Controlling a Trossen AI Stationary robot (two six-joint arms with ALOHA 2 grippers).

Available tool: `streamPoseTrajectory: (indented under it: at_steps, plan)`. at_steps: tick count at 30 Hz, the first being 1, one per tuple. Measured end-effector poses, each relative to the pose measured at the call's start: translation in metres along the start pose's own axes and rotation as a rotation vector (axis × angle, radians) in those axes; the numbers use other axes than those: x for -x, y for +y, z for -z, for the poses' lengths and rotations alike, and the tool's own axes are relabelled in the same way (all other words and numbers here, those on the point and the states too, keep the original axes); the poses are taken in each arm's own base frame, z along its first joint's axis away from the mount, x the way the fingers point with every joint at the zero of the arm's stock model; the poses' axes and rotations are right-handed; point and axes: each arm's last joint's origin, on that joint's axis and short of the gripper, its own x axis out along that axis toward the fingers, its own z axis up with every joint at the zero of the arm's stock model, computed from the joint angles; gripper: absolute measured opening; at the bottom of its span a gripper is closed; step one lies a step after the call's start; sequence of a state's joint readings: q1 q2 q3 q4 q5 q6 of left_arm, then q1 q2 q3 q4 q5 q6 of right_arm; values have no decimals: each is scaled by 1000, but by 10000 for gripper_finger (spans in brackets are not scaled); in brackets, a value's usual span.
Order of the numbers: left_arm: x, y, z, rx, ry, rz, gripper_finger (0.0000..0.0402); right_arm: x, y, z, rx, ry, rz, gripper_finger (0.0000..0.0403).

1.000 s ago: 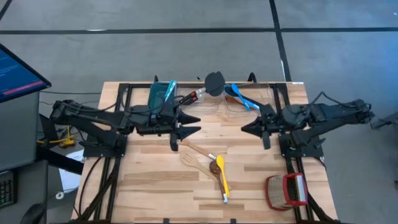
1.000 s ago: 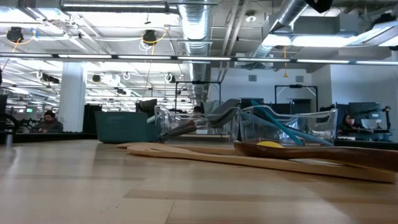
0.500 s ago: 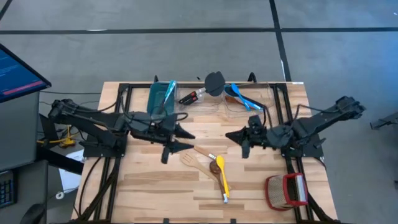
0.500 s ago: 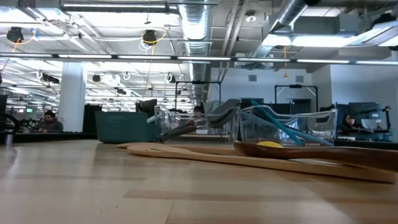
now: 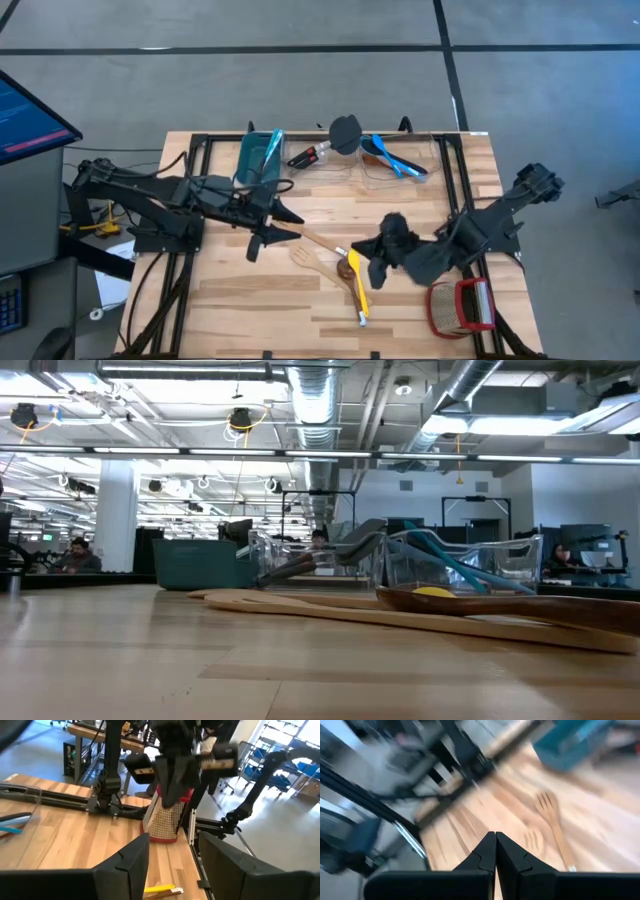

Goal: Pick & Place Kitchen Items
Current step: Put the yellow serving spoon into the right transparent bin

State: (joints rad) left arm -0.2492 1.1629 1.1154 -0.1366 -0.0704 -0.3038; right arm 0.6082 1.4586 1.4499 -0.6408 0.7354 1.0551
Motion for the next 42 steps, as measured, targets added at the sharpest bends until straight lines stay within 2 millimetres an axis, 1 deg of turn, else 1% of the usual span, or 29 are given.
streamPoseTrajectory:
  at_steps: [3,6,9,15,19,21,26,29,35,38,42]
  plan:
    - [1,-1,0,-1,3,4,159,-8,3,12,-29,114,102,0]
    - [1,-1,1,-1,6,4,159,-17,4,28,-113,246,208,0]
    - [1,-1,1,-1,6,4,159,-31,4,45,-195,348,304,0]
    - [1,-1,2,-2,20,0,159,-63,3,77,-313,436,432,0]
    - [1,-1,2,-2,23,-1,159,-81,-1,92,-403,522,521,0]
    - [1,-1,2,-2,23,-1,159,-90,-4,98,-421,546,560,0]
    - [1,-1,3,-2,27,-2,159,-109,-17,105,-406,580,666,0]
    - [1,0,3,-3,28,-3,159,-116,-25,105,-389,592,731,0]
    - [1,0,5,-4,52,-10,159,-130,-34,108,-367,634,778,4]
    - [1,1,7,-5,66,-14,159,-139,-40,114,-341,710,798,23]
    - [1,1,6,-5,65,-14,159,-151,-45,118,-319,747,807,69]
